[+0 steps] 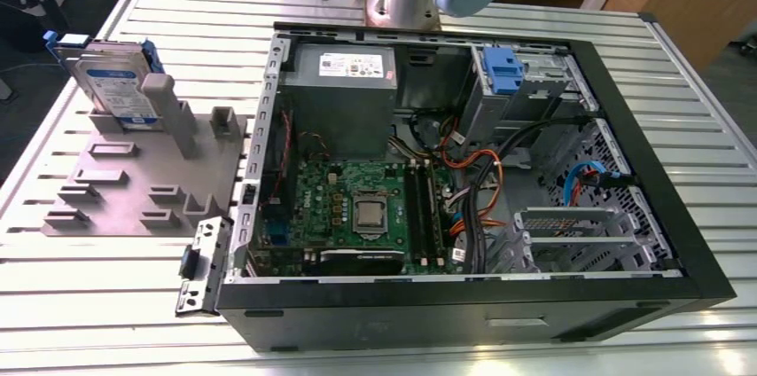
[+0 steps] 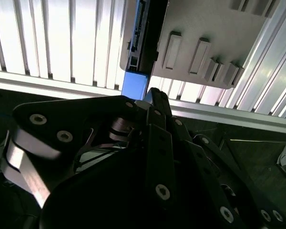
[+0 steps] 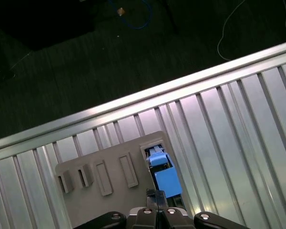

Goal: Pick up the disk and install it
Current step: 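Pick up the disk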

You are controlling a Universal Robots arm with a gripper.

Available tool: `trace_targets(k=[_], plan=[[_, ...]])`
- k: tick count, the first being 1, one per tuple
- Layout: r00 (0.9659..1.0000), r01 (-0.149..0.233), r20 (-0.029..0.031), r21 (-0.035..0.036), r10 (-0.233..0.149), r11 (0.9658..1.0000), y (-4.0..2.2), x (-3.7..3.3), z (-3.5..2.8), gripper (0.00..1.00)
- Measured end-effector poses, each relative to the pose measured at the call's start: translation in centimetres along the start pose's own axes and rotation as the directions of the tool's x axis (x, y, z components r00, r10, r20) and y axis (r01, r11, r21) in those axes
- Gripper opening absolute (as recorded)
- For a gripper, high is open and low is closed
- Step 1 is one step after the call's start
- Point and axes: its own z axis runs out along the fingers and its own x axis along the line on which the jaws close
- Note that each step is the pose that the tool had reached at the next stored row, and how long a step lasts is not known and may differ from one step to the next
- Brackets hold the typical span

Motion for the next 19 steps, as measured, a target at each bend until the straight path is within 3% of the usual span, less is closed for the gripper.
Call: trace_targets(k=[6,12,19], plan=[[0.9998,0.021,0.0005,0.0032,-0.021,0.9998,0.01,0.0,-0.01,0.11],[0.9997,0.022,0.0106,0.0316,-0.022,0.9993,0.03,0.01,0.04,0.11],[0.9997,0.023,0.0109,0.0325,-0.024,0.9992,0.03,0.01,0.05,0.11]])
